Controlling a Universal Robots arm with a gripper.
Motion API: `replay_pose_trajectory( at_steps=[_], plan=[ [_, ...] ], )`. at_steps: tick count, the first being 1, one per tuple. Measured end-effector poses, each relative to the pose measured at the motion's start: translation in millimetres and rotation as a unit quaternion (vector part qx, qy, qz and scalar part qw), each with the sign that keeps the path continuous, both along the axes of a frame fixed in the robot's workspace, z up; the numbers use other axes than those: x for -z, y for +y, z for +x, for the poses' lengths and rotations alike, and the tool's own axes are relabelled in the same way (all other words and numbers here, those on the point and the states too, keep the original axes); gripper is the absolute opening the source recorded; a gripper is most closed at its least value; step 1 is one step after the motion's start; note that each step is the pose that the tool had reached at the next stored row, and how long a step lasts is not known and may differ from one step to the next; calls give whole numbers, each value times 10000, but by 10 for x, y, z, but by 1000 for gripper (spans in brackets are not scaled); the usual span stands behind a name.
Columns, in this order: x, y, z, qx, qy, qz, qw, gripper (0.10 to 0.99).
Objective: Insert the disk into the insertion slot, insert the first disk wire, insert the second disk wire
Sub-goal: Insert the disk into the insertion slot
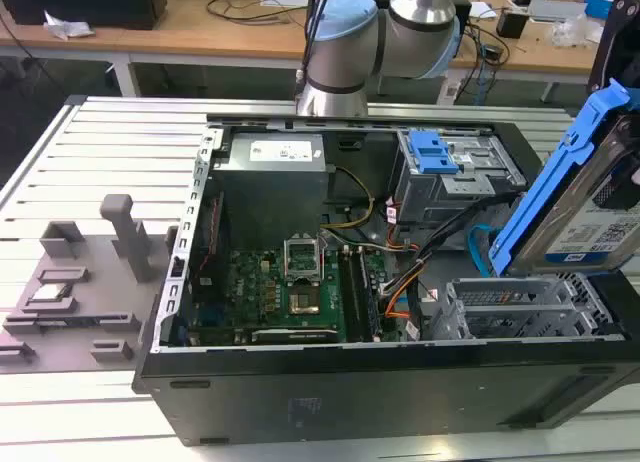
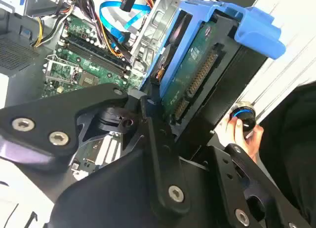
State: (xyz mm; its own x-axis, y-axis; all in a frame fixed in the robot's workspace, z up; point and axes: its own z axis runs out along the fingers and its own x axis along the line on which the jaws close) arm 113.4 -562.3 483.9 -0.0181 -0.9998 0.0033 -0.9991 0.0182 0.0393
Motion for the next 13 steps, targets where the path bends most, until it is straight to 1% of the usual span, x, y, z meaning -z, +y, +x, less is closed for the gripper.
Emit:
replay_pose_trajectory(
  at_steps=[1, 3, 4, 6, 8, 13],
  plan=[
    [34, 0, 0, 0, 0, 14, 10000, 369],
    [132, 2, 0, 0, 0, 16, 10000, 369],
    [170, 4, 0, 0, 0, 16, 10000, 369],
    [213, 7, 0, 0, 0, 21, 10000, 369],
    [251, 13, 0, 3, 0, 47, 10000, 369],
    [348, 27, -1, 203, -1, 60, 9998, 369]
  ],
)
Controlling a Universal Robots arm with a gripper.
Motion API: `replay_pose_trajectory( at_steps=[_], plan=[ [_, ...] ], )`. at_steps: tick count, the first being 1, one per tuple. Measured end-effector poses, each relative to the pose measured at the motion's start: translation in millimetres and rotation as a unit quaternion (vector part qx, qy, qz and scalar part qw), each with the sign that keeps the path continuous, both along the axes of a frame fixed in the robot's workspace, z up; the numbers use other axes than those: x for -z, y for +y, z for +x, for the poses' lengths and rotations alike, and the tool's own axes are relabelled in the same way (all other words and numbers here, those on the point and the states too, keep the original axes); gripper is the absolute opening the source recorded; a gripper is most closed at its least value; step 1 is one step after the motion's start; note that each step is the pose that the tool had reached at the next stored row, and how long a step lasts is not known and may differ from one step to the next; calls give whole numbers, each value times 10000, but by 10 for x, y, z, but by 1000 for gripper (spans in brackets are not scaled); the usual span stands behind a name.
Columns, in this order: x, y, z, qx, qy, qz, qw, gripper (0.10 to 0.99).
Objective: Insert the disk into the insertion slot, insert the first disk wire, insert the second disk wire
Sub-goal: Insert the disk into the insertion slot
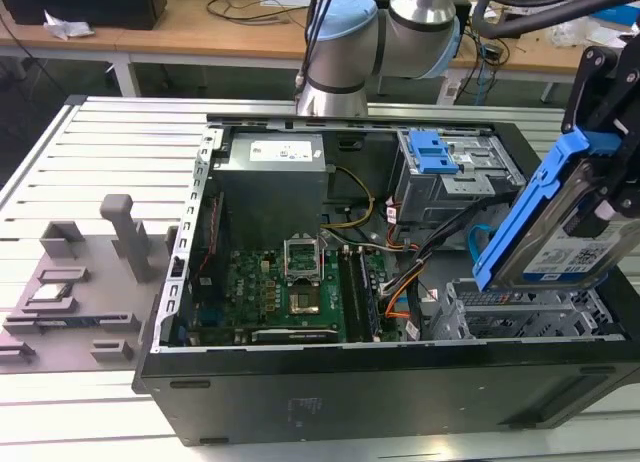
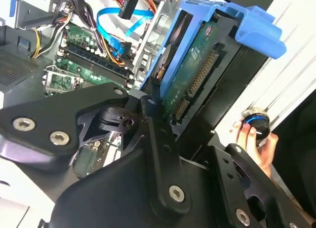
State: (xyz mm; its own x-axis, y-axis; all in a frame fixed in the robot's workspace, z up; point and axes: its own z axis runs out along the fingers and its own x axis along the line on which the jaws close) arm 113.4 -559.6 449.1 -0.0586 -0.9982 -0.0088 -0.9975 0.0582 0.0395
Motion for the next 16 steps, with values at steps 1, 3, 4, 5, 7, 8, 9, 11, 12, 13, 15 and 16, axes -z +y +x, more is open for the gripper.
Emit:
replay_pose_trajectory(
  at_steps=[1, 3, 4, 5, 7, 8, 9, 11, 12, 13, 15, 16],
  plan=[
    [21, 3, -2, 9, 0, 7, 10000, 369],
    [44, 6, -3, 15, 0, 19, 10000, 369],
    [60, 8, -5, 18, 0, 24, 10000, 369],
    [75, 8, -8, 20, 0, 28, 10000, 369],
    [111, 9, -18, 20, 0, 36, 10000, 369],
    [129, 10, -18, 19, 0, 36, 10000, 369],
    [156, 12, -19, 19, 0, 36, 10000, 369],
    [201, 20, -21, 20, 0, 39, 10000, 369],
    [216, 28, -23, 20, 0, 39, 10000, 369],
    [234, 34, -24, 20, 0, 40, 10000, 369],
    [264, 43, -24, 20, 0, 41, 10000, 369],
    [277, 45, -24, 20, 0, 41, 10000, 369]
  ],
)
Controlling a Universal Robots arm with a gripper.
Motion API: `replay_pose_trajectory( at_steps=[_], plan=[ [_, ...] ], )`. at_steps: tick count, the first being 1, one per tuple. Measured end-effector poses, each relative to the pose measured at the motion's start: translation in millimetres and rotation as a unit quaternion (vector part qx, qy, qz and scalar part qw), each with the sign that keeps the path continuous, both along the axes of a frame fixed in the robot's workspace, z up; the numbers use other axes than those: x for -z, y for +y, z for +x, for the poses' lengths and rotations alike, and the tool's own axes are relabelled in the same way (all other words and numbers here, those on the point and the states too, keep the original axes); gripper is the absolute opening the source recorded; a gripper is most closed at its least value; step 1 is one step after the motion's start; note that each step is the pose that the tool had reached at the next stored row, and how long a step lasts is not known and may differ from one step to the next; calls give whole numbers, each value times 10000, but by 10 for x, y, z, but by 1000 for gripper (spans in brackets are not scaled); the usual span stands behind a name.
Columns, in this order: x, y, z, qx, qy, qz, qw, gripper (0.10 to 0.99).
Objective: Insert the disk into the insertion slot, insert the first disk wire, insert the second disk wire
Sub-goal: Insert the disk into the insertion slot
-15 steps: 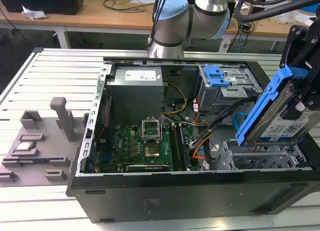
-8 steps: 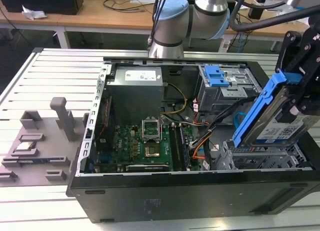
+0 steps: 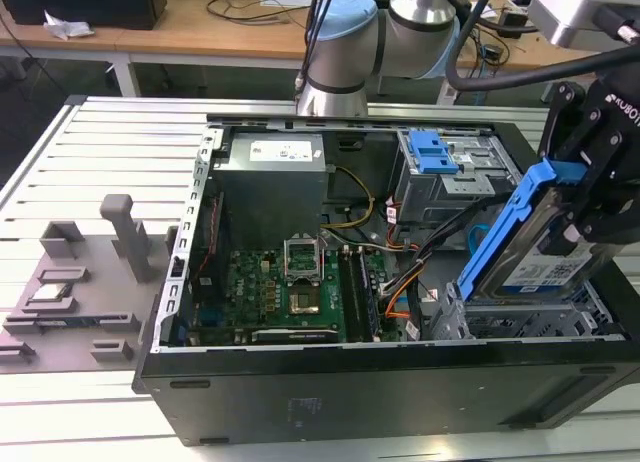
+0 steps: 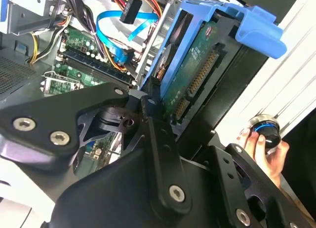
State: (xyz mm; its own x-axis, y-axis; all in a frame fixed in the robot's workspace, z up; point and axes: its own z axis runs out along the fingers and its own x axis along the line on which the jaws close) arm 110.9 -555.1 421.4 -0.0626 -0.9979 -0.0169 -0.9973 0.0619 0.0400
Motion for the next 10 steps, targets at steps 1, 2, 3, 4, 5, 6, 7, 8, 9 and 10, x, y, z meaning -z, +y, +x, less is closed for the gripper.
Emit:
replay_pose_trajectory(
  at_steps=[1, 2, 3, 4, 5, 6, 7, 8, 9, 10],
  plan=[
    [25, 3, 0, 0, 0, -1, 10000, 369],
    [53, 4, 0, 0, 0, -1, 10000, 369],
    [70, 5, 0, 0, 0, 0, 10000, 369],
    [86, 5, 0, 0, 0, 0, 10000, 369],
    [119, 5, 0, 0, 0, 0, 10000, 369],
    [134, 5, 0, 0, 0, 0, 10000, 369],
    [144, 5, 0, 0, 0, -1, 10000, 369],
    [158, 5, 0, 0, 0, -1, 10000, 369],
    [166, 5, 0, 0, 0, 0, 10000, 369],
    [173, 5, 0, 0, 0, -1, 10000, 369]
  ],
)
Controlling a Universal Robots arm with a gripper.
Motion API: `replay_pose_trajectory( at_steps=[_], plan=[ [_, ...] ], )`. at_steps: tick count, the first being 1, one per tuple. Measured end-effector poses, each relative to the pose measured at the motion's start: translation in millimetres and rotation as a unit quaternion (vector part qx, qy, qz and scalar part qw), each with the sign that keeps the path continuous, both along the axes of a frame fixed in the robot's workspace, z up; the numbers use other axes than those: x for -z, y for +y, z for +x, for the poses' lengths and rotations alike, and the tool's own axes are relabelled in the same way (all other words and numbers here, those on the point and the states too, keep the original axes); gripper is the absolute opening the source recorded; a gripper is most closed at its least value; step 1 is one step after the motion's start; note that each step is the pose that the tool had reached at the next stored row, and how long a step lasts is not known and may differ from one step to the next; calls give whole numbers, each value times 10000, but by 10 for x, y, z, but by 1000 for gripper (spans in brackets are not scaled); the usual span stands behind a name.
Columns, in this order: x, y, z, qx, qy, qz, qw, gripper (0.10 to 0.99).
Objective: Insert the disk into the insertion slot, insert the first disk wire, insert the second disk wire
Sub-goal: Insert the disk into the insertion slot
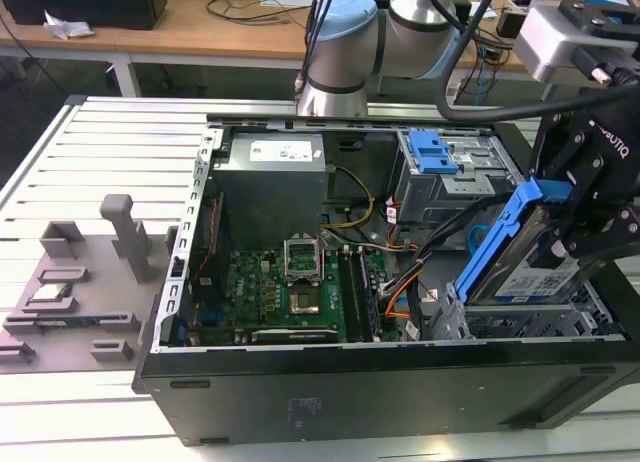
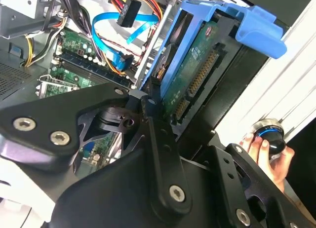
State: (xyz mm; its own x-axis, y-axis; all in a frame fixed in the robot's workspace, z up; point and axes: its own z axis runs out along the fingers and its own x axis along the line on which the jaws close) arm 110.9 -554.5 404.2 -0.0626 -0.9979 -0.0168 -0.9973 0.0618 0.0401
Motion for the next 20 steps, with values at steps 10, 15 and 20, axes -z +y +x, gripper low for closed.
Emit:
replay_pose_trajectory(
  at_steps=[10, 15, 20],
  plan=[
    [64, 0, 0, 0, 0, 0, 10000, 369],
    [145, 0, 0, 0, 0, 0, 10000, 369],
    [208, 0, 0, 0, 0, 0, 10000, 369]
  ],
)
